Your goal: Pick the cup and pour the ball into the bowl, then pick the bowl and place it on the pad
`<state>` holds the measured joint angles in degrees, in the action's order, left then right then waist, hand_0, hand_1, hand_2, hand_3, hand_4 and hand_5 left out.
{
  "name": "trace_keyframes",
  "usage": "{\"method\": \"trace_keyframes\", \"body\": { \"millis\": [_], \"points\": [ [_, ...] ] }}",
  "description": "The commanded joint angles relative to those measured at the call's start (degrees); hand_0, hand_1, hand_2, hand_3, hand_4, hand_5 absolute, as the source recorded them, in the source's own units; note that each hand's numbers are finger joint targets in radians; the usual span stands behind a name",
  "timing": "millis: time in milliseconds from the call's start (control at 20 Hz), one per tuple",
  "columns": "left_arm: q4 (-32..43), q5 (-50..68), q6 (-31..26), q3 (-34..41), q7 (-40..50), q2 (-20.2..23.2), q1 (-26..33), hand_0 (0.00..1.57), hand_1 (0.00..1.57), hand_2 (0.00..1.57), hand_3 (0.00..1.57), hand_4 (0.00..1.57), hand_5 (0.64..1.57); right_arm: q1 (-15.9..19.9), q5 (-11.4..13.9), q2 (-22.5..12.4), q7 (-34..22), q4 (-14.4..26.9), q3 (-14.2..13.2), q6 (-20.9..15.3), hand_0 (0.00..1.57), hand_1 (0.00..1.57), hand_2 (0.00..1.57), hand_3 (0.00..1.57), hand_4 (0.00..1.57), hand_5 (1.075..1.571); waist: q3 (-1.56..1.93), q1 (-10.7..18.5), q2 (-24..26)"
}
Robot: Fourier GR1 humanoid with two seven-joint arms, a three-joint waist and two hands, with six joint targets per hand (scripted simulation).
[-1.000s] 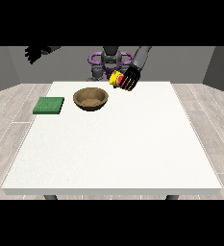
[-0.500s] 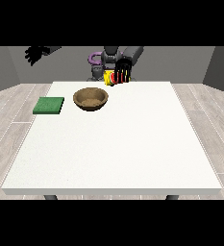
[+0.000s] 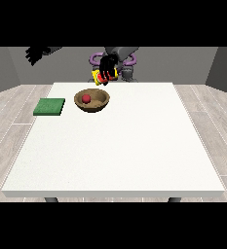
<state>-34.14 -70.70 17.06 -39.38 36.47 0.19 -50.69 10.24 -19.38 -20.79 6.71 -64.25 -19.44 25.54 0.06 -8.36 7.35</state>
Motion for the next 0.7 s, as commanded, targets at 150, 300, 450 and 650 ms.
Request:
{"method": "trace_keyframes", "body": {
  "millis": [150, 300, 450, 650],
  "points": [
    [-10.00, -1.60, -14.25, -7.07, 1.03, -0.19, 0.04, 0.00, 0.00, 1.24, 1.52, 0.90, 1.570, 0.31, 0.77, -0.62, 1.69, 3.20, -0.54, 0.40, 0.00, 0.00, 0.00, 0.00, 0.69, 1.563, -0.03, 1.59, 0.44],
    [-12.03, 0.59, -7.81, 0.02, -1.15, 3.52, 0.25, 0.00, 0.00, 1.15, 1.44, 0.90, 1.571, -0.44, 0.99, 0.10, 2.37, 1.67, -0.93, -1.48, 0.00, 0.00, 0.00, 0.00, 0.69, 1.563, -0.06, 3.55, -0.15],
    [-14.98, 4.52, -0.13, 2.96, -3.29, 4.07, 5.85, 0.00, 0.00, 1.57, 1.17, 1.03, 1.563, -0.08, 1.75, 1.57, 2.11, 1.06, -0.66, -4.24, 0.00, 0.00, 0.00, 0.00, 0.69, 1.563, -0.11, 6.00, -1.57],
    [-20.65, 15.59, 10.64, 12.20, -11.29, 6.50, 10.80, 1.02, 1.02, 1.55, 1.22, 1.23, 1.563, 0.06, 0.95, 2.56, 1.52, 0.63, -0.81, -4.81, 0.00, 0.00, 0.00, 0.00, 0.71, 1.570, -0.39, 8.21, -6.25]
  ]
}}
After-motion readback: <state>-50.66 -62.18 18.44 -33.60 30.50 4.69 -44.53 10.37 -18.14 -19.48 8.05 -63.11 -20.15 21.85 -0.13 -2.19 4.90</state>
